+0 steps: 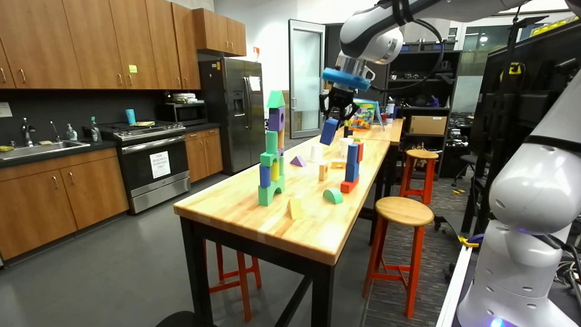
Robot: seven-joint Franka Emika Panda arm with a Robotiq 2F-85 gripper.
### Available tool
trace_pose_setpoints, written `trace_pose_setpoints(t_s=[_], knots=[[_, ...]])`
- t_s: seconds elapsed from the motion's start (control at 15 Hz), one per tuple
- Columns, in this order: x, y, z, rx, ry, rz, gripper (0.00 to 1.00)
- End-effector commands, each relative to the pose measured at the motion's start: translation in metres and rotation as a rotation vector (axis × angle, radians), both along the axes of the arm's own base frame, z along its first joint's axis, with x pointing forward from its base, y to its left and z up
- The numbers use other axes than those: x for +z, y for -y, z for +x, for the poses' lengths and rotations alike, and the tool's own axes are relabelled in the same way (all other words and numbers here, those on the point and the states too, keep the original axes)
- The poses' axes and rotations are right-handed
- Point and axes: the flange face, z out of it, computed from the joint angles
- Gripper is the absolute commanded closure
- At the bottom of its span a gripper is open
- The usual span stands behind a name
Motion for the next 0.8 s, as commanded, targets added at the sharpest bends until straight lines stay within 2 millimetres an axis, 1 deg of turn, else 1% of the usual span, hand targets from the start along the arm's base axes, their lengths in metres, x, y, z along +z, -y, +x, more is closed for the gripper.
trace_pose_setpoints(t_s=[0.0,0.2,0.27,0.53,0.73], knots=[[0.003,0.000,-0.001,0.001,0.002,0.000,0.60],[0.003,0.000,-0.001,0.001,0.001,0.000,0.60],[0.003,0.000,-0.001,0.001,0.001,0.000,0.85],[-0.003,0.008,0.006,-0.067,-0.005,0.013,0.85],[-0.002,0.026,0.011,-0.259,0.002,0.004,0.85]])
